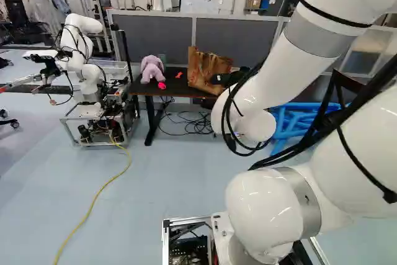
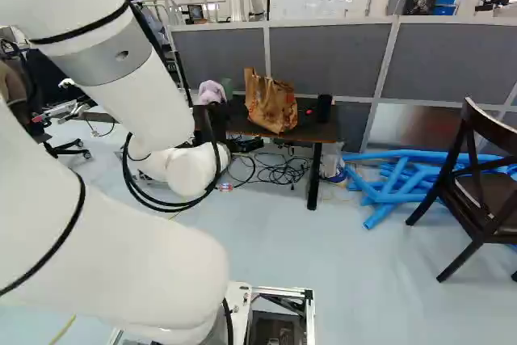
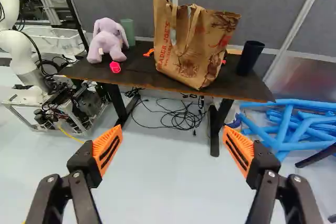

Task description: Pick up the bag on the ground and place it on the table

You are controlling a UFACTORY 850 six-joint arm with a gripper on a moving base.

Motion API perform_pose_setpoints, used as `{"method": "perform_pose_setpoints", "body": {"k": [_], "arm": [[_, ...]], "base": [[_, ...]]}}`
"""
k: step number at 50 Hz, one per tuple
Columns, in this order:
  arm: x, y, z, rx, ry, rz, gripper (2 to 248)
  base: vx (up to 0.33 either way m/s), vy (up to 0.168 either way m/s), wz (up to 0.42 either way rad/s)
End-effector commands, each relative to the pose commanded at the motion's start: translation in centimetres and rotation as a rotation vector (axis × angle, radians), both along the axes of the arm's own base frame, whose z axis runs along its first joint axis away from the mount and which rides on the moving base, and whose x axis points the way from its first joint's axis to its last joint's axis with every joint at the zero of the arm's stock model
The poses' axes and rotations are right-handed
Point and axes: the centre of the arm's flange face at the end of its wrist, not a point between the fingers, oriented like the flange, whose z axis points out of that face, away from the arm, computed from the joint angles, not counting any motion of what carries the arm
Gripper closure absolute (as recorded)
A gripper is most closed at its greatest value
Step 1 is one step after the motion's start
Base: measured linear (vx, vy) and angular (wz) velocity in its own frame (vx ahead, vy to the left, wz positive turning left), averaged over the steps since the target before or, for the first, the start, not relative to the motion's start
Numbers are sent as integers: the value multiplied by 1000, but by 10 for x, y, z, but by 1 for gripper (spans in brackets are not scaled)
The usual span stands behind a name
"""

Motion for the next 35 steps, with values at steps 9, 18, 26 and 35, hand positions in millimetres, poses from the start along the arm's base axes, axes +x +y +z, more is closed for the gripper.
{"method": "perform_pose_setpoints", "body": {"k": [9, 18, 26, 35], "arm": [[-5, 0, -3, 8, -15, -3, 3], [-8, 0, -4, 13, -24, -5, 3], [-10, 0, -5, 15, -28, -5, 3], [-10, 0, -5, 15, -28, -6, 3]], "base": [[0, 0, 0], [0, 0, 0], [0, 0, 0], [0, 0, 0]]}}
